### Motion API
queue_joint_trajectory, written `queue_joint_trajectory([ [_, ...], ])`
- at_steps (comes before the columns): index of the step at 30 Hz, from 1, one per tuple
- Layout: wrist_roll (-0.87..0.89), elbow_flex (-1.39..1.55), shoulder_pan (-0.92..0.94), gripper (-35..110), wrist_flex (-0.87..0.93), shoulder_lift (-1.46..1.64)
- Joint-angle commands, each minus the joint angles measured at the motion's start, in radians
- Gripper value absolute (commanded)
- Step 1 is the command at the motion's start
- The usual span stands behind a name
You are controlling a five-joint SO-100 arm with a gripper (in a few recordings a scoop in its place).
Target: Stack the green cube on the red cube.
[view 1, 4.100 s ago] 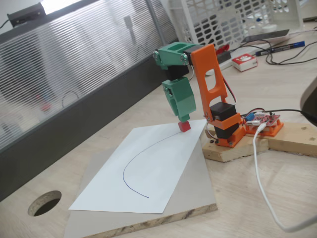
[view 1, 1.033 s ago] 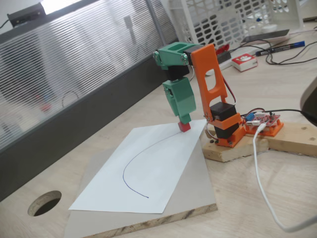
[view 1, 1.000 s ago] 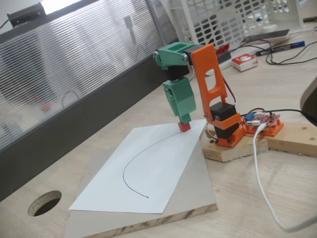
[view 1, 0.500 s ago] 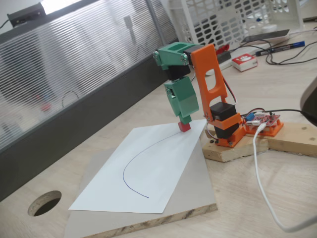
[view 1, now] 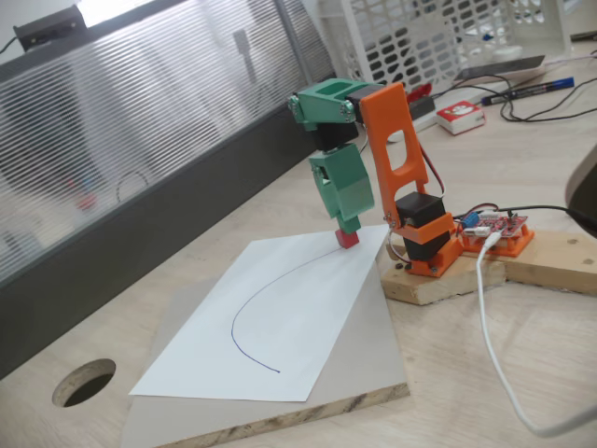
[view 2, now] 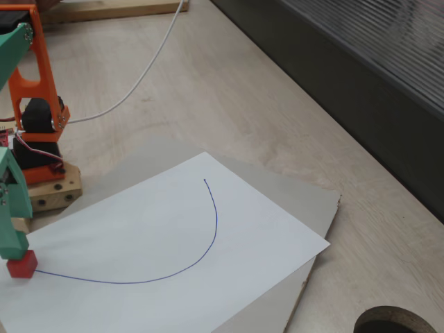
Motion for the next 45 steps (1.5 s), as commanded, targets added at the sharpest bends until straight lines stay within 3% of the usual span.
queue_joint_trajectory([
  [1, 0.014, -0.038, 0.002, 38, 0.023, 0.035],
  [11, 0.014, -0.241, 0.0, 38, 0.178, 0.034],
  [21, 0.014, -0.255, 0.002, 37, 0.241, 0.034],
  [34, 0.015, -0.264, 0.003, 5, 0.255, 0.035],
  [45, 0.014, -0.25, 0.003, 2, 0.255, 0.017],
])
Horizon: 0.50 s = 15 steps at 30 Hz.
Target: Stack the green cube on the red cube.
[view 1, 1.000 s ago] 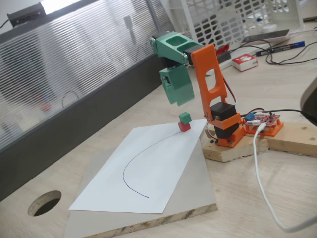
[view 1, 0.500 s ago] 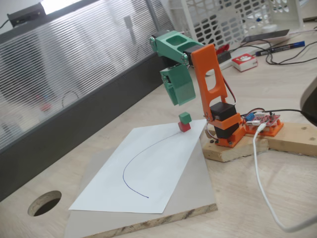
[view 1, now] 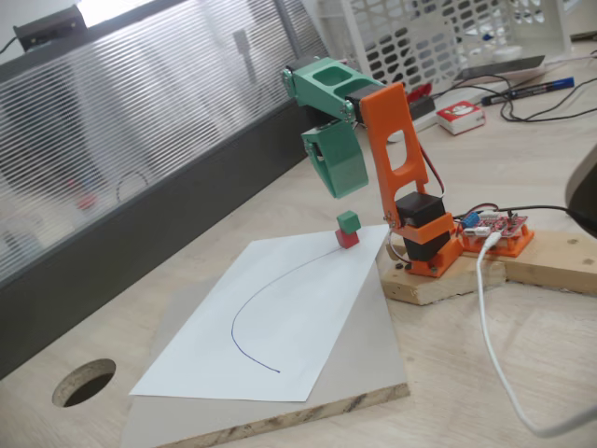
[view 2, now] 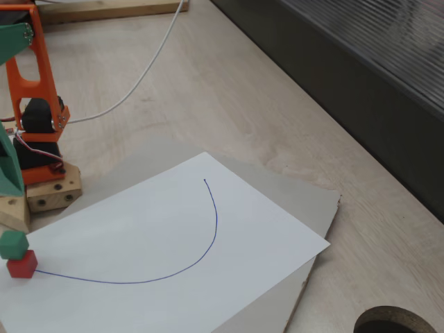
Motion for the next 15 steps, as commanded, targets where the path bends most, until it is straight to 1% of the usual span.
queue_joint_trajectory([
  [1, 0.014, -0.014, 0.003, 2, 0.025, 0.017],
  [15, 0.008, -0.014, 0.005, 2, 0.026, 0.017],
])
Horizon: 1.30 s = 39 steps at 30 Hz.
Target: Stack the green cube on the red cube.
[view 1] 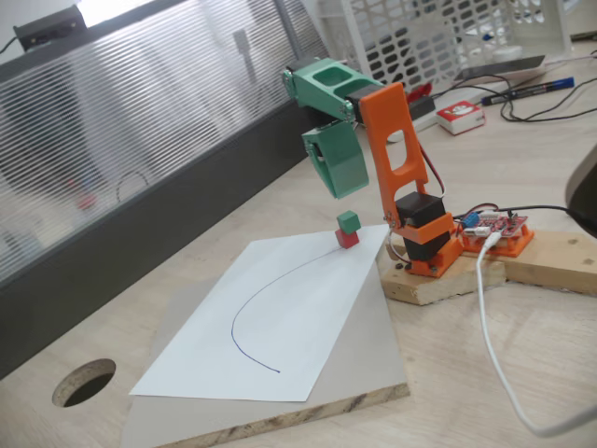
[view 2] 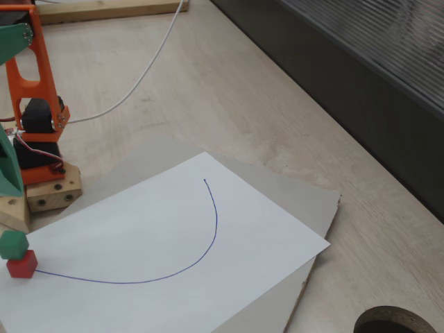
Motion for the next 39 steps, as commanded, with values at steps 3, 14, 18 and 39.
queue_joint_trajectory([
  [3, 0.008, -0.014, 0.005, 2, 0.026, 0.023],
  [14, 0.011, 0.091, 0.0, 2, 0.015, 0.163],
  [18, 0.014, 0.284, -0.072, 2, 0.014, 0.285],
  [39, 0.014, 0.721, -0.575, 2, 0.015, 0.698],
])
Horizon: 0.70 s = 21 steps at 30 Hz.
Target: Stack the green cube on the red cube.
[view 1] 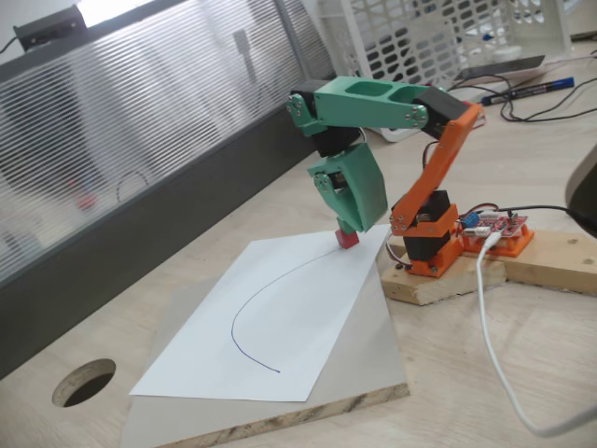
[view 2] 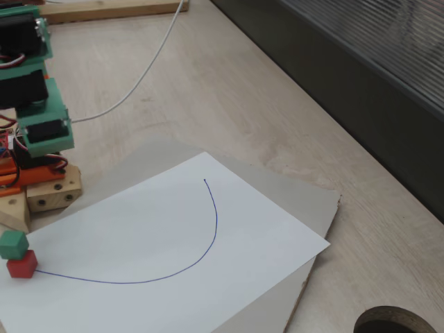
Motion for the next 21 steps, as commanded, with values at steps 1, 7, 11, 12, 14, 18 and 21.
queue_joint_trajectory([
  [1, 0.014, 0.066, -0.063, 2, 0.015, 0.067],
  [7, 0.014, 0.121, -0.075, 2, 0.015, 0.106],
  [11, 0.011, 0.121, -0.075, 2, 0.015, 0.106],
  [12, 0.011, 0.121, -0.075, 2, 0.015, 0.106],
  [14, 0.009, 0.121, -0.075, 2, 0.015, 0.106],
  [18, 0.012, 0.123, -0.075, 2, 0.015, 0.106],
  [21, 0.012, 0.123, -0.075, 2, 0.015, 0.104],
])
